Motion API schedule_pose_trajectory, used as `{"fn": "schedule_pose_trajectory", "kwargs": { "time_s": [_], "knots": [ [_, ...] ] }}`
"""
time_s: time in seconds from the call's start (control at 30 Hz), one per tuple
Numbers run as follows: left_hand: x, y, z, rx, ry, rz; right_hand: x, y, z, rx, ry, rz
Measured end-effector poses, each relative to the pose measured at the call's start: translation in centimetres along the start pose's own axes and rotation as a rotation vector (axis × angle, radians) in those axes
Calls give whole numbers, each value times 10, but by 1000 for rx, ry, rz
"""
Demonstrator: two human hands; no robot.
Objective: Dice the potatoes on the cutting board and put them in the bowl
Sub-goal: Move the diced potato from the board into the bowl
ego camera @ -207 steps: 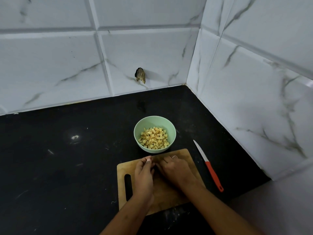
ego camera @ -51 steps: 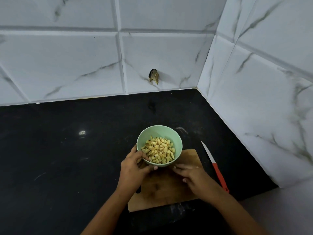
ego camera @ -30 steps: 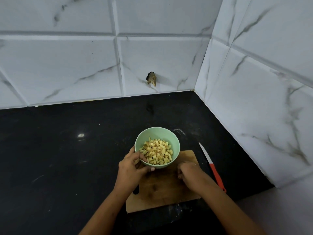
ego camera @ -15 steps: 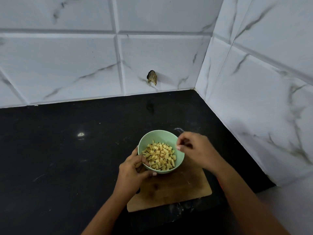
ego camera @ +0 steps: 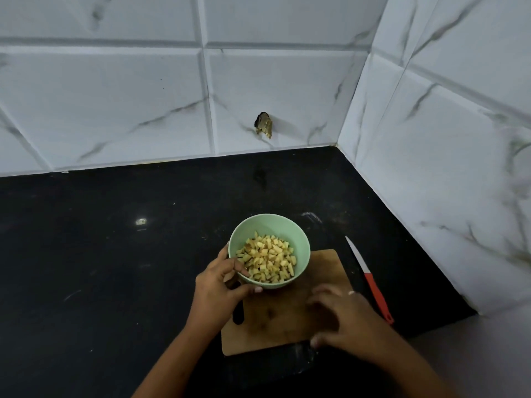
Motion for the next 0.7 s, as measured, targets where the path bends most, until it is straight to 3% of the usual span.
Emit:
{"fn": "schedule_pose_trajectory", "kwargs": {
  "time_s": [0.13,0.53,0.7],
  "knots": [
    [-3,2,4,21,8,4,-8,-7,-19,173,82,43],
    [-35,-4,2,-51,43,4,-113,1,11,172,136,109],
    [-64,-1,5,-83,70,-9,-127,9,20,134,74,100]
  ]
}}
Point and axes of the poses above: each hand's wrist, its own x-axis away from the middle knuckle, its own z-axis out of the back of the hand, y = z × x, the point moved 9 cm from there along -x, towards the middle knuckle, and after that the axes turned 12 degrees about x, right-handed, at the moved point
